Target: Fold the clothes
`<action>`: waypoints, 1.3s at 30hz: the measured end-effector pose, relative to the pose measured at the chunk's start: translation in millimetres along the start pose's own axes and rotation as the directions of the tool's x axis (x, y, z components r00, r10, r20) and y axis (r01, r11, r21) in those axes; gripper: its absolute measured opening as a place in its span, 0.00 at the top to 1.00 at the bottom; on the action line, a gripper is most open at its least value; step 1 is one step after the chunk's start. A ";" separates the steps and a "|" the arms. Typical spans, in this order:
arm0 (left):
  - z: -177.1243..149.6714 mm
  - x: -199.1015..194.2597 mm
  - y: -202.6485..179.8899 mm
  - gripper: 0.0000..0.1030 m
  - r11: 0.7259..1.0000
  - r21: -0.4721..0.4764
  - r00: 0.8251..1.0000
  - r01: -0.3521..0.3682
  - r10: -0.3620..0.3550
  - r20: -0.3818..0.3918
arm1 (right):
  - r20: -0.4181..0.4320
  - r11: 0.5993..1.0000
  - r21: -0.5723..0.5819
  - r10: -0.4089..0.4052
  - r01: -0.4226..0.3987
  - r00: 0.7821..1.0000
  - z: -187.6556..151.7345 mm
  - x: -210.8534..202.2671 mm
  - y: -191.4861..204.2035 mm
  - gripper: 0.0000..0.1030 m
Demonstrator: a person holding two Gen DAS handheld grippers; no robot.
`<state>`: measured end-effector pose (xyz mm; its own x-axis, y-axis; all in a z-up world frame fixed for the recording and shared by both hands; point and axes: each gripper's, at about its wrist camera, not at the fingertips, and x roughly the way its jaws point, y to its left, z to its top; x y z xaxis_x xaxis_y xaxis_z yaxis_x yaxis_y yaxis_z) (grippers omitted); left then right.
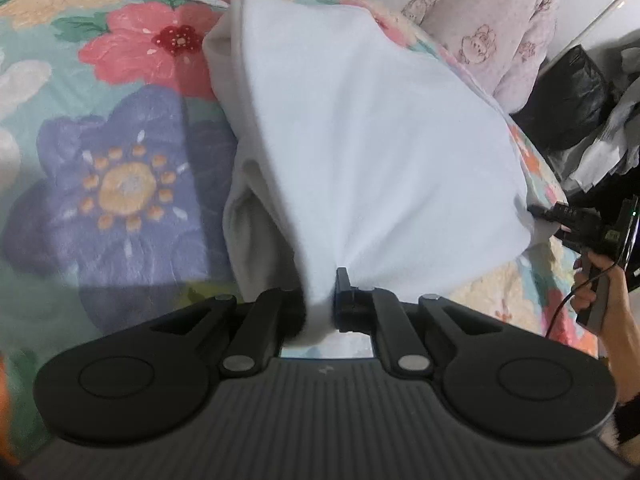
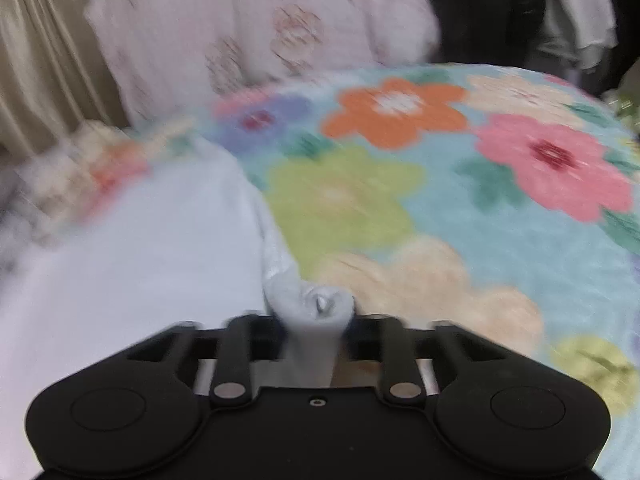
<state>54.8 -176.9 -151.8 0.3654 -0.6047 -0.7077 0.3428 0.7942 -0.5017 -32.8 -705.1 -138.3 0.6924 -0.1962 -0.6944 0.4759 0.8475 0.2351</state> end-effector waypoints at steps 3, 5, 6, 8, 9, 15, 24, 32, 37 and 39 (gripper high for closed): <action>1.9 -11.5 -4.4 0.91 0.999 0.030 1.000 0.009 -0.010 0.029 | 0.032 0.999 0.020 -0.038 0.038 0.999 1.7 -12.3 -6.9 0.62; 4.8 -19.0 -1.7 0.90 0.999 0.014 0.998 0.038 -0.038 0.050 | 0.066 0.995 0.027 -0.094 0.092 0.993 2.7 -23.0 -9.9 0.62; 5.2 -22.5 0.5 0.89 0.999 0.000 0.997 0.049 -0.049 0.059 | 0.079 0.995 0.037 -0.091 0.088 0.993 2.0 -27.4 -11.4 0.62; 6.3 -23.0 -2.5 0.86 0.998 -0.026 0.995 0.061 -0.059 0.079 | 0.106 0.995 0.054 -0.086 0.080 0.991 0.5 -33.8 -13.8 0.62; 5.6 -24.4 -4.0 0.86 0.997 -0.036 0.994 0.064 -0.061 0.089 | 0.119 0.995 0.063 -0.083 0.076 0.989 -0.4 -36.6 -14.9 0.62; 7.9 -29.9 -1.1 0.85 0.993 -0.016 0.986 0.120 -0.117 0.117 | 0.181 0.999 0.037 0.011 -0.017 0.983 5.9 -39.8 -19.1 0.62; 5.6 -30.1 -2.2 0.85 0.991 0.010 0.989 0.135 -0.136 0.063 | 0.080 0.984 -0.103 0.153 -0.145 0.985 2.2 -20.0 -5.6 0.97; 8.4 -38.7 2.4 0.73 0.999 0.007 0.998 0.052 -0.052 0.027 | 0.168 0.990 -0.115 0.098 -0.079 0.981 8.7 -47.3 -1.8 0.97; 13.2 -53.9 10.0 0.62 0.994 -0.036 0.992 0.103 -0.100 0.083 | 0.185 0.988 -0.075 0.146 -0.134 0.972 15.9 -63.1 -8.1 0.92; 13.2 -48.7 9.3 0.60 0.993 -0.038 0.990 0.111 -0.107 0.087 | 0.193 0.986 -0.076 0.161 -0.149 0.968 18.8 -65.6 -5.5 0.76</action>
<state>51.6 -140.8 -115.4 0.4008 -0.6892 -0.6036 0.3479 0.7240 -0.5956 -70.6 -706.1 -81.3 0.8516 -0.1486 -0.5028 0.3248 0.9023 0.2834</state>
